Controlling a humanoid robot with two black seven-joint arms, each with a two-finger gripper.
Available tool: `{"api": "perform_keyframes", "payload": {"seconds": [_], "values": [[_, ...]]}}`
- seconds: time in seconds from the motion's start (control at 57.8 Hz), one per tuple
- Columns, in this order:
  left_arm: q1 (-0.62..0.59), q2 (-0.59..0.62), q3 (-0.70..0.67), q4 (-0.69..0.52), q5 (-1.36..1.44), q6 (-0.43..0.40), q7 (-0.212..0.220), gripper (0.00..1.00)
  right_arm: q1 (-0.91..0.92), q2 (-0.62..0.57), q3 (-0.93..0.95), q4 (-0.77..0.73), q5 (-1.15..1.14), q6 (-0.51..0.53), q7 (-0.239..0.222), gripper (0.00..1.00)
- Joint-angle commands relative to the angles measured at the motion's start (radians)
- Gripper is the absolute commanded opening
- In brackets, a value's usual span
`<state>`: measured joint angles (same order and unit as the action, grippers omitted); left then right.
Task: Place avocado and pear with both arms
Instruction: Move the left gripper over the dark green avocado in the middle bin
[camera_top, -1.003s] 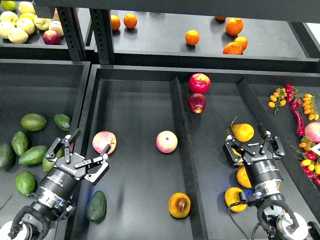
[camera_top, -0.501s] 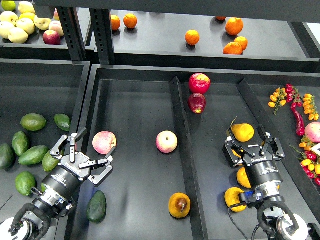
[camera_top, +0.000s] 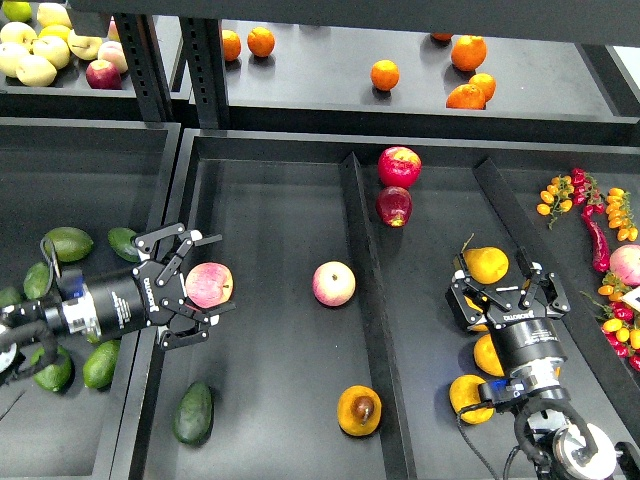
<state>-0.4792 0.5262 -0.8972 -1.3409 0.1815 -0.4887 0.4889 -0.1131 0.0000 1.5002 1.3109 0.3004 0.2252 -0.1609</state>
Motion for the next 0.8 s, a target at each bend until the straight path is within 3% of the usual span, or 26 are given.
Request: {"api": "perform_keyframes", "payload": {"seconds": [0.0,0.225,0.38,0.519,0.778], "values": [[-0.177,0.072,0.156,-0.004,0.001,0.0,0.0,1.0,0.004,0.0,0.003,-0.001,-0.001,-0.003,0.0,0.99],[-0.389,0.117,0.382,-0.015,0.038,0.0,0.0,1.0,0.018,0.0,0.022,-0.001,-0.001,-0.014,0.0,0.99],[-0.545,0.124,0.547,-0.014,0.092,0.0,0.0,1.0,0.055,0.0,0.048,-0.001,-0.001,-0.084,0.0,0.99],[-0.743,0.115,0.779,-0.014,0.121,0.0,0.0,1.0,0.104,0.0,0.051,-0.001,-0.004,-0.135,0.0,0.99],[-0.904,0.055,1.032,-0.014,0.174,0.0,0.0,1.0,0.193,0.0,0.049,-0.004,-0.007,-0.224,0.0,0.99]]}}
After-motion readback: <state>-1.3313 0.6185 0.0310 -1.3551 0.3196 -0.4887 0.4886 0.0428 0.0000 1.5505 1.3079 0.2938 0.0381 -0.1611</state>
